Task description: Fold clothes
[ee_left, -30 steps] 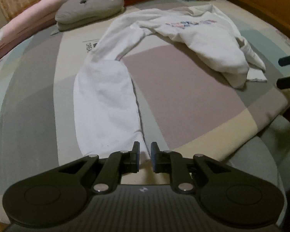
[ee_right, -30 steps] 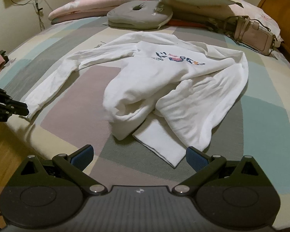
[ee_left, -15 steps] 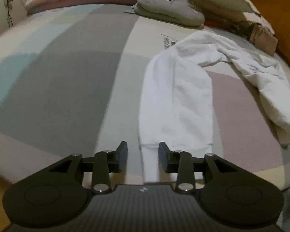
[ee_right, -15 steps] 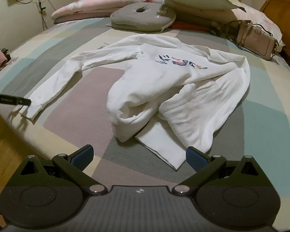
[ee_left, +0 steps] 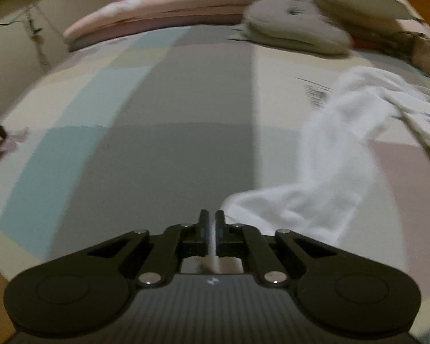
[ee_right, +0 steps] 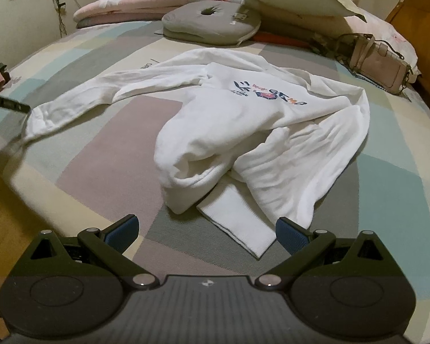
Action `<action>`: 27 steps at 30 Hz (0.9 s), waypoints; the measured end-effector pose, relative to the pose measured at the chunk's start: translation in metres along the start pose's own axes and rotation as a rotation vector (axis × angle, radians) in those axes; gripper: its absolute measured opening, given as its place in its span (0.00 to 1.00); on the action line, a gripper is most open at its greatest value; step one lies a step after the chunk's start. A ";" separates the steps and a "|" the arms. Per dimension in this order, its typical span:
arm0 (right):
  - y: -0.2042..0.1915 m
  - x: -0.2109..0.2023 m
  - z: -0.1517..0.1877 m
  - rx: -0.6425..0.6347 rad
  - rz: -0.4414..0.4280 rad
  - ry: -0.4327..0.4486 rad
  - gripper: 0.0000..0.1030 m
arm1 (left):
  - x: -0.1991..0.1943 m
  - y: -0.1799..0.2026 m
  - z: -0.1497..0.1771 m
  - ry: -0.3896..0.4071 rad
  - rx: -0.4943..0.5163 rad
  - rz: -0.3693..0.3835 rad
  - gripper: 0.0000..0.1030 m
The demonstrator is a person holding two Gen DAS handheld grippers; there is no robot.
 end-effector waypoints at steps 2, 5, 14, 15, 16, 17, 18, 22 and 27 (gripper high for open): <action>0.000 0.001 -0.002 0.000 0.008 0.000 1.00 | 0.009 -0.022 -0.007 -0.017 -0.016 -0.051 0.00; 0.001 0.004 -0.004 0.000 0.018 0.000 1.00 | 0.017 -0.047 -0.017 -0.014 -0.069 -0.065 0.00; -0.002 0.017 -0.007 -0.010 0.024 -0.021 1.00 | 0.017 -0.007 0.009 0.033 -0.053 0.237 0.25; -0.003 0.018 -0.006 -0.016 0.022 -0.023 1.00 | 0.017 -0.003 0.014 0.036 -0.052 0.260 0.30; -0.005 0.018 -0.006 -0.025 0.017 -0.024 1.00 | 0.016 0.000 0.019 0.041 -0.051 0.273 0.38; -0.006 0.018 -0.006 -0.032 0.012 -0.025 1.00 | 0.015 0.002 0.024 0.045 -0.049 0.282 0.41; -0.007 0.017 -0.006 -0.036 0.011 -0.023 1.00 | 0.016 0.003 0.028 0.046 -0.059 0.286 0.43; -0.009 0.018 -0.006 -0.036 0.008 -0.025 1.00 | 0.023 0.006 0.037 0.040 -0.113 0.280 0.43; -0.011 0.018 -0.005 -0.043 0.006 -0.028 1.00 | 0.015 0.020 0.036 0.026 -0.091 0.260 0.05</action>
Point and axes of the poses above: each gripper's, at about its wrist camera, not at the fingertips, and x roughly the way its jaws point, y to its right, z to its underside, the point moved 8 cm from there along x, roughly the way its jaws point, and after that the axes turned 14 degrees about x, right-handed, at the moved point
